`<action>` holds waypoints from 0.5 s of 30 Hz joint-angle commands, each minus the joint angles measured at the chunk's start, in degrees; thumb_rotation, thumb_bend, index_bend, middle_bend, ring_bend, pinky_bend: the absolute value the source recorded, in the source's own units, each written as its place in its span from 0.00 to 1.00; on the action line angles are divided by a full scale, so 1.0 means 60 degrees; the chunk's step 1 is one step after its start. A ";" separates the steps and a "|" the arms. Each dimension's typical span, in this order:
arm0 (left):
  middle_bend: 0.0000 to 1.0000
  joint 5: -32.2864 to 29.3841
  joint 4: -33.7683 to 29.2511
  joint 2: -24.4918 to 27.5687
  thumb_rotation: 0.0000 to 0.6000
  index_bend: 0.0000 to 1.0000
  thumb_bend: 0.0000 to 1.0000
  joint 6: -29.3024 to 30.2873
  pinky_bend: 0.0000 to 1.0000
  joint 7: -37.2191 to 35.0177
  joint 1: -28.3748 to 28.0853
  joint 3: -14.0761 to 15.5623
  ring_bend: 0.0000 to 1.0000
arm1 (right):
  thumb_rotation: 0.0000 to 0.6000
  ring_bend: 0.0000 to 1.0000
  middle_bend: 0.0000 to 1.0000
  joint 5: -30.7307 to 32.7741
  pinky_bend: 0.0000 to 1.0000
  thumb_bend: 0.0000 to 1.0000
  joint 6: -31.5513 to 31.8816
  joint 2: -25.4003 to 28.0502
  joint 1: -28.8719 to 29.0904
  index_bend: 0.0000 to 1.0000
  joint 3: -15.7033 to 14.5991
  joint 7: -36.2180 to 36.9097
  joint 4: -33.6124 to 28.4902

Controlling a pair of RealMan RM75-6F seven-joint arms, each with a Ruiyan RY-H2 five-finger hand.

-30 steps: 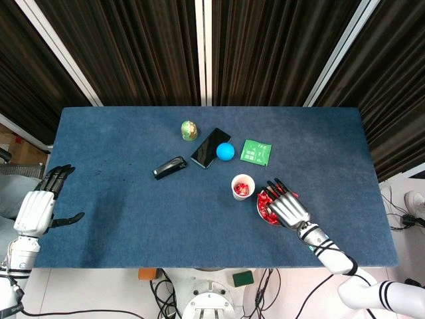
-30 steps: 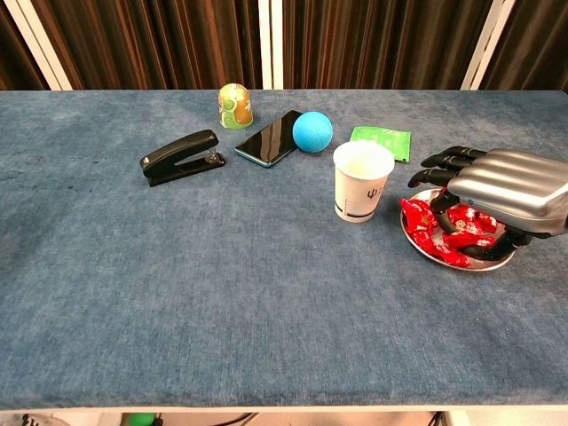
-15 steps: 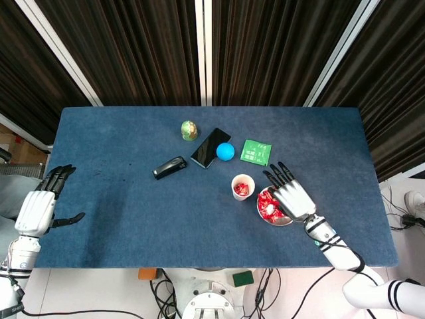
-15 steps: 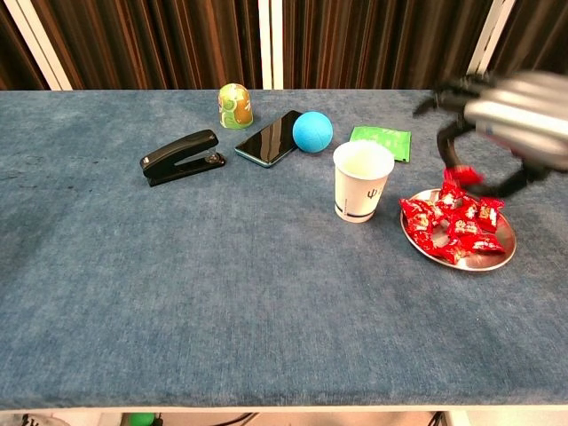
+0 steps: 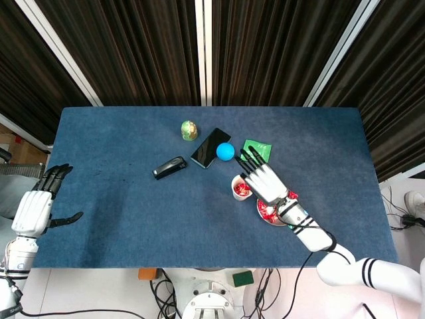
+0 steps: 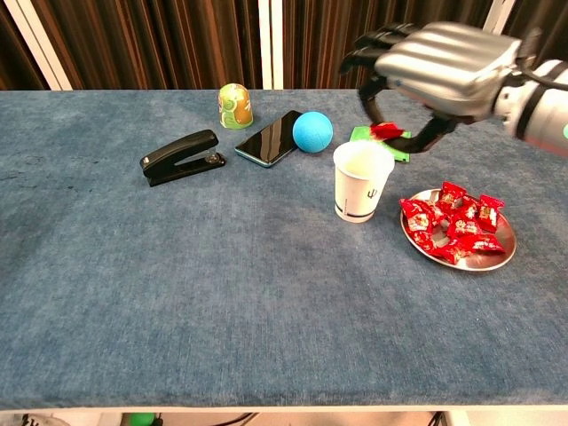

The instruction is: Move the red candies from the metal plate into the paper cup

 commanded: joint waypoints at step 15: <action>0.07 0.0010 0.0026 -0.0014 1.00 0.10 0.09 -0.0040 0.22 0.0002 -0.0016 0.0009 0.05 | 1.00 0.00 0.08 0.0472 0.00 0.34 -0.0217 0.0020 0.0316 0.38 -0.0132 -0.0326 -0.0102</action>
